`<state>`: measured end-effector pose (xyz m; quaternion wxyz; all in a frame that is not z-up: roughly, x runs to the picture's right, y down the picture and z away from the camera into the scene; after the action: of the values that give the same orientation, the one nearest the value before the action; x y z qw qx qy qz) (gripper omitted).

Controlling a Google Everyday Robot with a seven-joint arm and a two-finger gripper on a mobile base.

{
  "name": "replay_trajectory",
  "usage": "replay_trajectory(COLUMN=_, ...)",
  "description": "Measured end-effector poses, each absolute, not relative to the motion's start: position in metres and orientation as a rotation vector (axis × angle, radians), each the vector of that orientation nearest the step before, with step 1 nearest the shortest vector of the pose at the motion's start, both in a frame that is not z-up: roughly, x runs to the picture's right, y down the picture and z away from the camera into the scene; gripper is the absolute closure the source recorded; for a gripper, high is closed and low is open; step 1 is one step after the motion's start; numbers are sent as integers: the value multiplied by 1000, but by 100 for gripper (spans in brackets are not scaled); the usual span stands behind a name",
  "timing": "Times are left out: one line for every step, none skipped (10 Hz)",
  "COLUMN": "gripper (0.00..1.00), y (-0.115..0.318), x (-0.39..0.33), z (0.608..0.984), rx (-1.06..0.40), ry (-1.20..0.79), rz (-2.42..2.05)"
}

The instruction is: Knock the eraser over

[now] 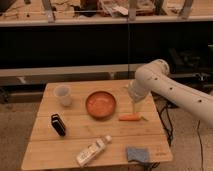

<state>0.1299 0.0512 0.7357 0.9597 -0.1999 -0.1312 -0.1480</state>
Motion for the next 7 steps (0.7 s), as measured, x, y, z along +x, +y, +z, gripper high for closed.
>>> replay_trajectory(gripper=20, y=51, x=127, z=736, rx=-405, ry=-269, rz=-304)
replay_trajectory(gripper=20, y=49, x=124, z=737, rx=-403, ry=-273, rz=-310)
replay_trajectory(gripper=20, y=48, x=122, z=738, rx=-403, ry=-276, rz=-314)
replay_trajectory(gripper=20, y=47, x=121, z=738, rx=-401, ry=-278, rz=-315)
replay_trajectory(gripper=20, y=47, x=120, z=738, rx=-400, ry=-280, rz=-318)
replay_trajectory(gripper=20, y=46, x=119, z=739, rx=-399, ry=-282, rz=-321)
replay_trajectory(gripper=20, y=45, x=117, z=739, rx=-399, ry=-285, rz=-325)
